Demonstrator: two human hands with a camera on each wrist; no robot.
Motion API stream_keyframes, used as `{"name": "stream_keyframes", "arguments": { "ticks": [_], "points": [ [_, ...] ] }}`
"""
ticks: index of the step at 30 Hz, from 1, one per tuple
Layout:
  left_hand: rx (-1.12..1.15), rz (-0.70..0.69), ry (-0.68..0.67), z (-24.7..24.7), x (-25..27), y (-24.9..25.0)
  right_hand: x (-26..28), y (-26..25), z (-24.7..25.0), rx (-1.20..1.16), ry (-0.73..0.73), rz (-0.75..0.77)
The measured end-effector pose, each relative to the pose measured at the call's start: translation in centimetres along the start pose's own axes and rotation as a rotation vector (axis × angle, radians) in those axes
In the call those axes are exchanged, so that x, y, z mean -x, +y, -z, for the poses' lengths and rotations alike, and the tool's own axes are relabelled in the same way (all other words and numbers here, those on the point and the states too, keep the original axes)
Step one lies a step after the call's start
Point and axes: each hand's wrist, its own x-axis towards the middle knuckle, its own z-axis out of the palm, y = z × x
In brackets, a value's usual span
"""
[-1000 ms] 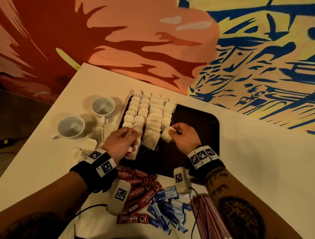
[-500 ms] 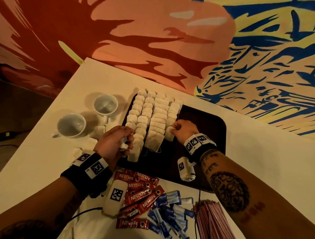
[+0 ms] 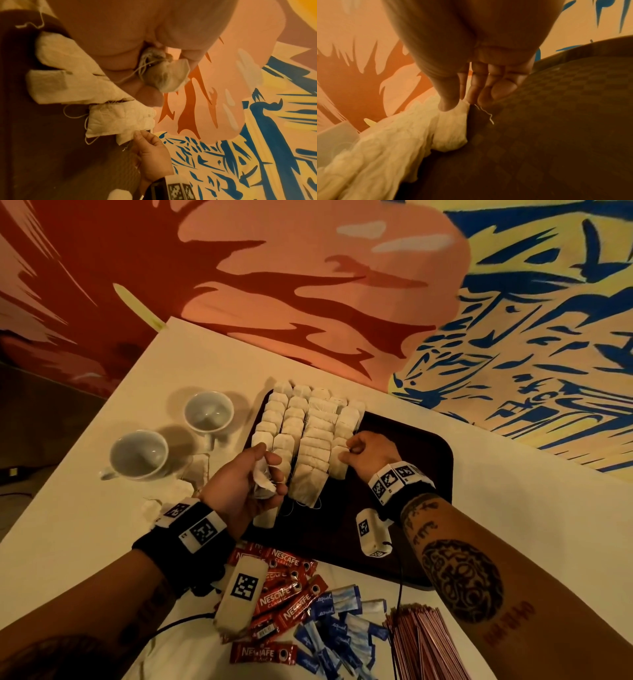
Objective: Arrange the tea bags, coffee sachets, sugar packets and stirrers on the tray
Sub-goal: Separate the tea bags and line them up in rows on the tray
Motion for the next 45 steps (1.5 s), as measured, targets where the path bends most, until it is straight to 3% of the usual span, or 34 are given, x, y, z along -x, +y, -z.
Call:
{"name": "stream_keyframes", "arguments": {
  "ticks": [4, 8, 11, 13, 19, 27, 34, 39, 45],
  "points": [
    [0.057, 0.019, -0.027, -1.2, 0.1, 0.0, 3.9, -2.1, 0.8, -0.224, 0.126, 0.184],
    [0.189, 0.038, -0.075, -2.3, 0.3, -0.1, 10.2, -4.7, 0.5, -0.355, -0.147, 0.409],
    [0.194, 0.056, -0.107, -3.3, 0.8, -0.1, 12.0, -4.7, -1.3, -0.332, -0.107, 0.453],
    [0.133, 0.064, -0.126, -3.6, 1.2, -0.4, 12.1, -4.4, -2.1, -0.371, 0.003, 0.44],
    [0.093, 0.009, -0.236, -4.0, 2.7, -1.0, 13.1, -3.4, -2.0, -0.642, 0.12, 0.295],
    [-0.014, -0.043, -0.188, -3.4, 3.4, -1.8, 14.5, -3.0, -1.0, -0.814, 0.124, 0.23],
    [-0.099, -0.065, -0.193, -3.2, 3.7, -1.9, 14.9, -2.0, 0.1, -0.62, 0.092, 0.297],
    [-0.234, -0.04, -0.127, -2.6, 3.4, -3.0, 15.2, -1.3, -0.4, -0.645, 0.039, 0.266],
    [-0.28, -0.082, -0.004, -1.1, 2.9, -3.7, 13.7, 0.7, -0.4, -0.399, 0.047, 0.244]
  ]
}}
